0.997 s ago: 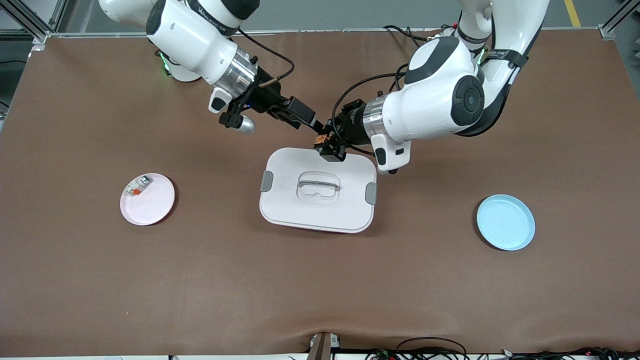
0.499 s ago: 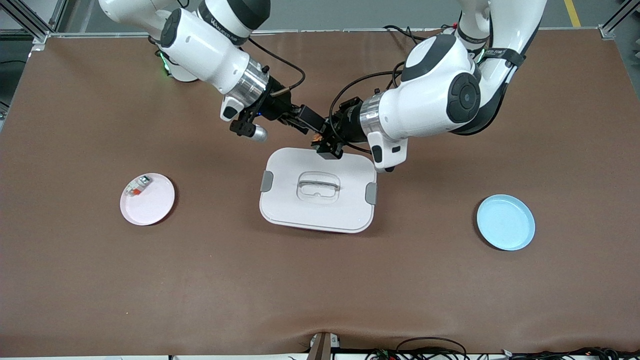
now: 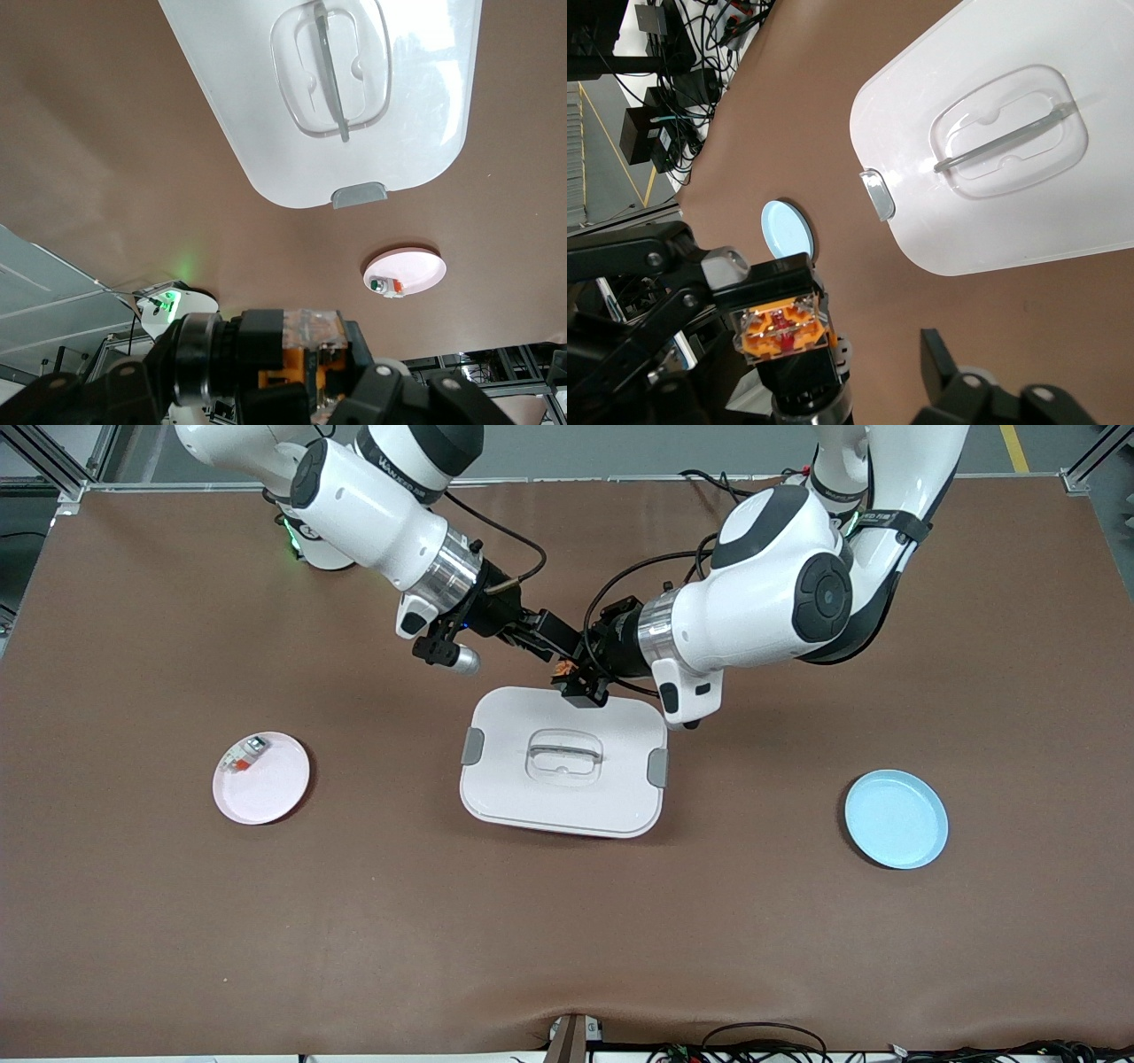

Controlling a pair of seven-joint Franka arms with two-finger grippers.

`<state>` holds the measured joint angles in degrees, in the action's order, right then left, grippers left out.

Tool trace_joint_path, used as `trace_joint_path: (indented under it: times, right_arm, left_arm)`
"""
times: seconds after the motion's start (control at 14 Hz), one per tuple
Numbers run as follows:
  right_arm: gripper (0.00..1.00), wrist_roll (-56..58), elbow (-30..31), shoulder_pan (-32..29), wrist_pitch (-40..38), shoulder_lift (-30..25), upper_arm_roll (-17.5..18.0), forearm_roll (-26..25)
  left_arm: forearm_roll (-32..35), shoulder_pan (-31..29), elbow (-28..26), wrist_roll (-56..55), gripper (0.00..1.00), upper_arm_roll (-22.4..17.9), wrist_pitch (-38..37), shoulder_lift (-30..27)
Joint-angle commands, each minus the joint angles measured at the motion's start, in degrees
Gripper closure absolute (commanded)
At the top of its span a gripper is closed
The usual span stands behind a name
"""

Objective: Transfer orange switch to right arm and place
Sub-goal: 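Grasp the switch with the right gripper and open the left gripper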

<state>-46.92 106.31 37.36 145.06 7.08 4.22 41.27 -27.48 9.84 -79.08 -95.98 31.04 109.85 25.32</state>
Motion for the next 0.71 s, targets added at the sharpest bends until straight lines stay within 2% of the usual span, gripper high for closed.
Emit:
trace_joint_path:
  times: [0.0,0.14,0.21,0.28,0.43,0.5,0.57,0.64]
  right_arm:
    - [0.49,-1.8,-1.6,0.8,-0.3,0.9,-0.5,-1.4]
    - [0.67,-1.9,-1.9,0.8,-0.3,1.0,-0.5,-1.4]
    - [0.71,-1.9,-2.0,0.9,-0.4,1.3,-0.5,-1.4]
    - [0.79,-1.9,-2.1,1.1,-0.4,1.3,-0.5,-1.4]
    - [0.88,-1.9,-2.2,1.1,-0.4,1.4,-0.5,-2.2]
    - [0.88,-1.9,-2.3,1.1,-0.5,1.4,-0.5,-2.5]
    - [0.88,-1.9,-2.3,1.1,-0.5,1.4,-0.5,-2.5]
    - [0.88,-1.9,-2.3,1.1,-0.5,1.4,-0.5,-2.5]
  left_arm:
    - [-0.8,0.5,1.2,-1.2,1.00,-0.1,0.1,0.4]
    - [-0.7,0.5,1.3,-1.3,1.00,-0.1,0.1,0.4]
    - [-0.8,0.5,1.3,-1.3,1.00,-0.1,0.1,0.5]
    - [-0.8,0.5,1.2,-1.2,1.00,-0.1,0.1,0.5]
    - [-0.8,0.5,1.3,-1.2,1.00,-0.1,0.1,0.6]
    - [-0.8,0.5,1.3,-1.2,0.98,-0.1,0.1,0.5]
    - [-0.8,0.5,1.2,-1.1,0.89,-0.1,0.1,0.6]
    - [-0.8,0.5,1.3,-1.1,0.66,-0.1,0.1,0.6]
